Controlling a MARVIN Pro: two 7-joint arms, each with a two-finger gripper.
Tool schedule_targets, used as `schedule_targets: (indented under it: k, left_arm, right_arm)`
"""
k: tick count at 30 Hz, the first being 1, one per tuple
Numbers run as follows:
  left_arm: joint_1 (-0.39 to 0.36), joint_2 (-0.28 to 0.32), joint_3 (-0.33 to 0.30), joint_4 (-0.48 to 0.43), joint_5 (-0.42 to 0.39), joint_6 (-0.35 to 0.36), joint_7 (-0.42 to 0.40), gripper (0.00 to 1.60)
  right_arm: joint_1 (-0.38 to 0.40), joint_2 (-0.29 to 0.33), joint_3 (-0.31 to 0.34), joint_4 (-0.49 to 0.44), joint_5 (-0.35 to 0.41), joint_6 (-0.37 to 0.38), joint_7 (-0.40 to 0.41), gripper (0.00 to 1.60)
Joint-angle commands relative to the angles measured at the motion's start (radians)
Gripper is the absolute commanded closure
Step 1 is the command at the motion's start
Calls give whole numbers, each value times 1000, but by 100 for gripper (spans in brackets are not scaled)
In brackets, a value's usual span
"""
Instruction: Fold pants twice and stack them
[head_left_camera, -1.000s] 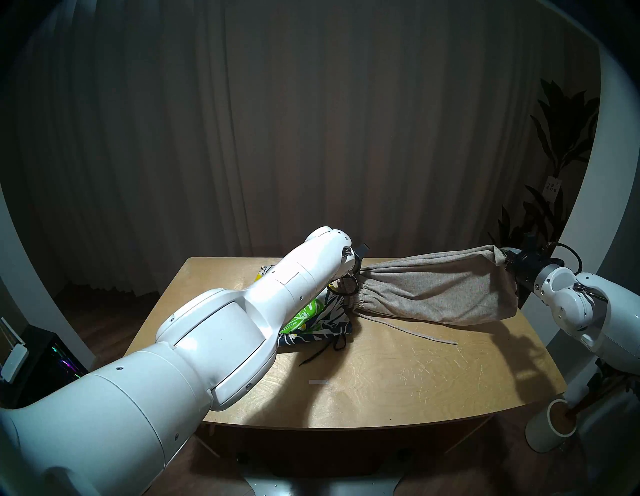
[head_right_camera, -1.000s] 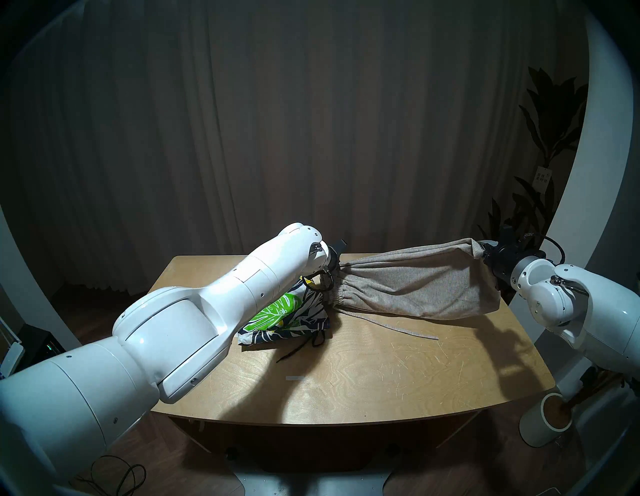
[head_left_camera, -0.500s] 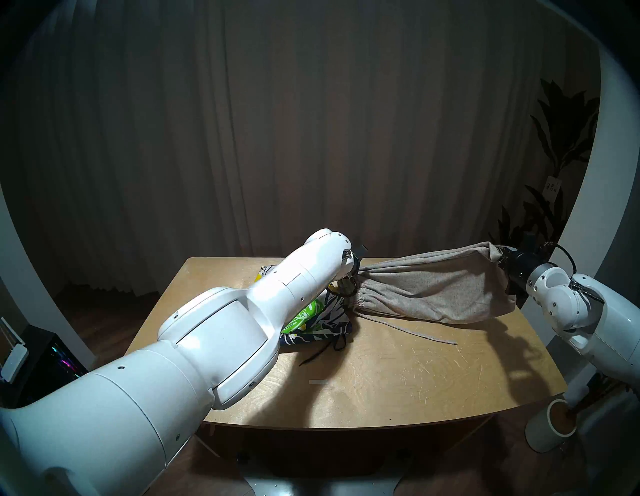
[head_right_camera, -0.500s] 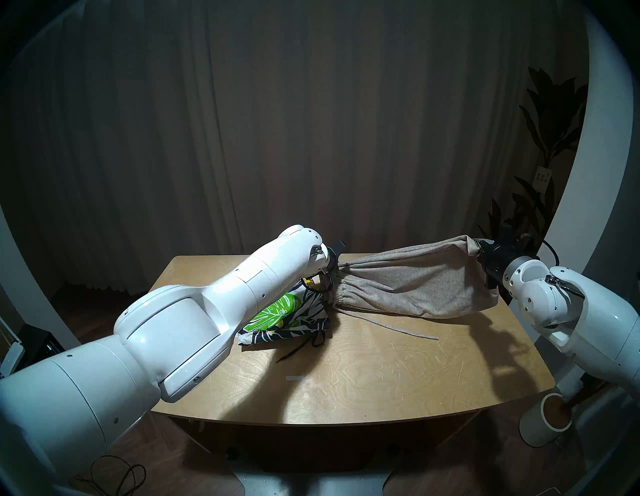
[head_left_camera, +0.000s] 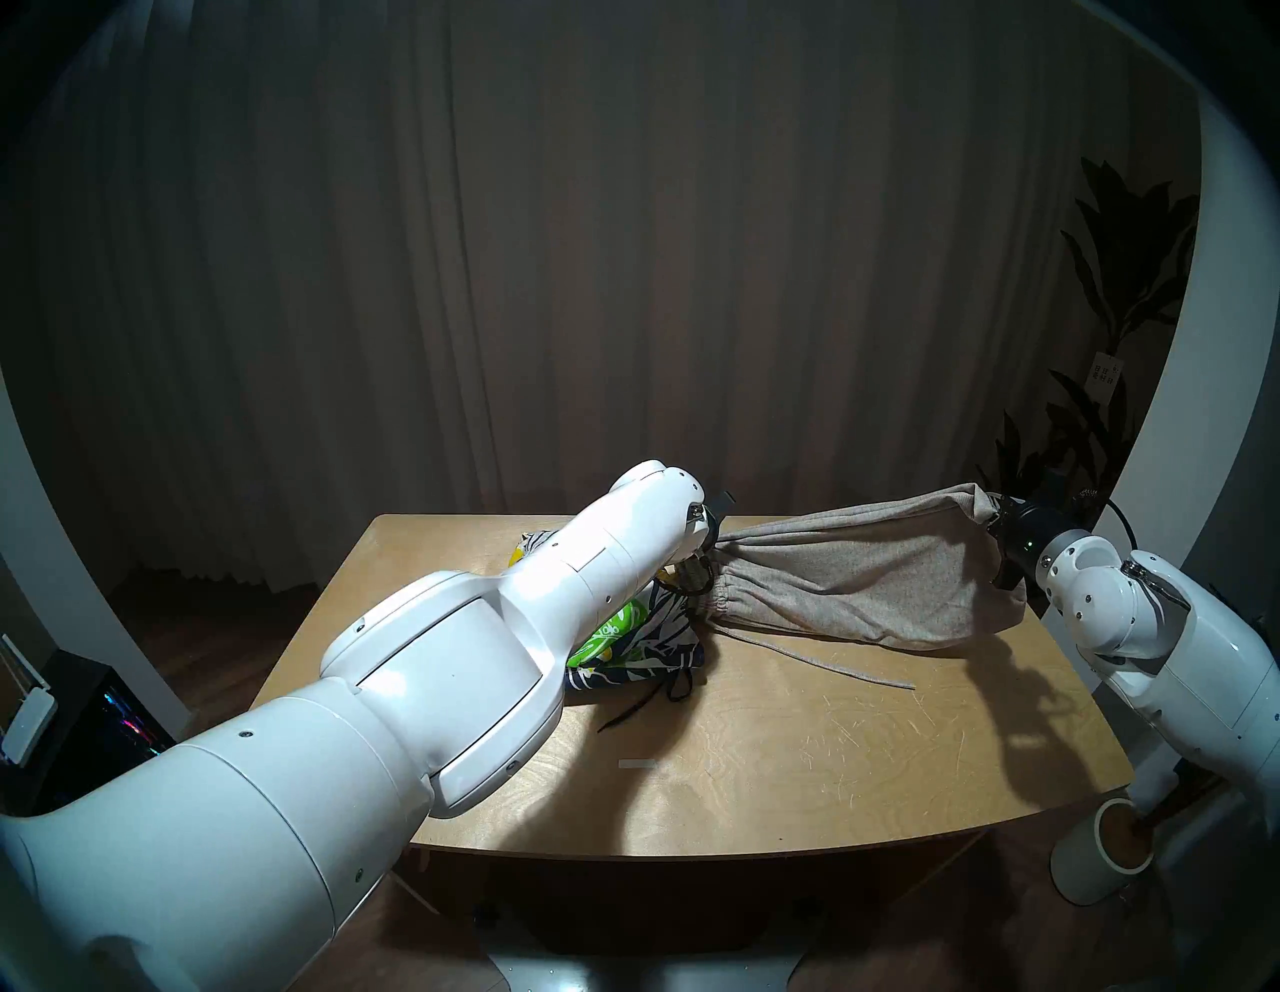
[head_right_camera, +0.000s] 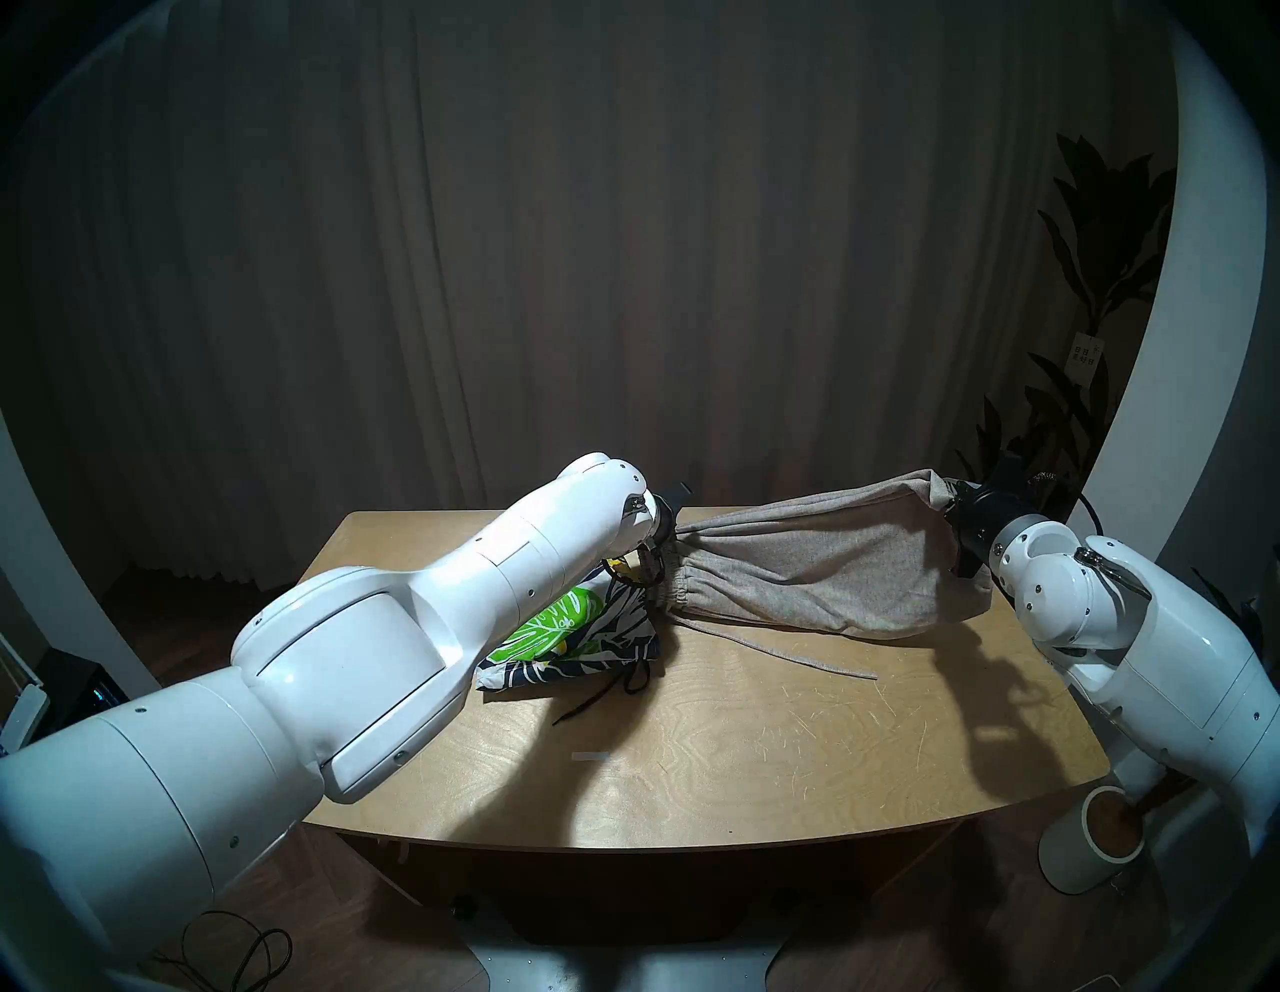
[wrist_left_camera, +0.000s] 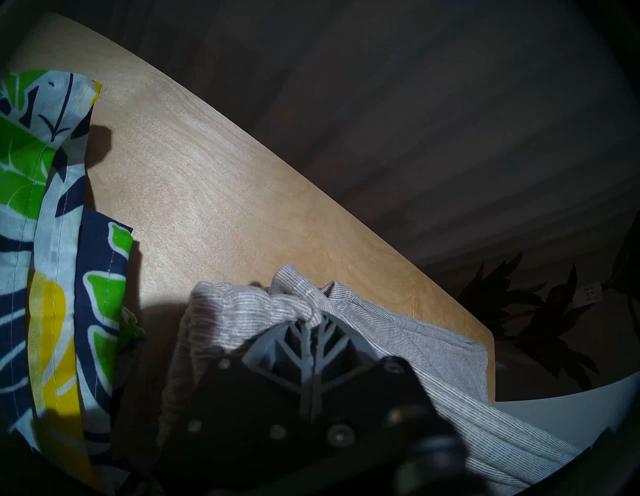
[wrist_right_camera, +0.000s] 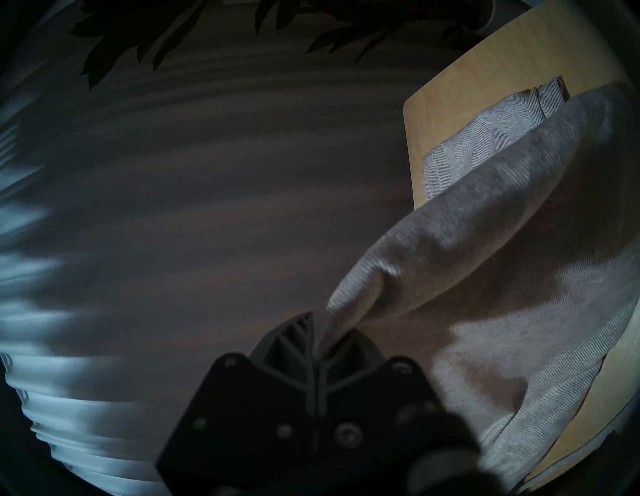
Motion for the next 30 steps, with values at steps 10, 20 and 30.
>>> schedule_targets:
  k: [10,20,30]
  left_arm:
    - [-47,-5,5,22,19,-25,-36,160]
    - [-50,-21,14,34,32,-31,-60,160]
    - [-52,-30,24,50,49,-38,-78,160]
  right_arm:
    - [189,-160,-54,66,-43,-65,3,160]
    - [301,-265,-105,146,-109,-107,-1,160]
    - [405,-368,-152,247,-202,-135,-15,160]
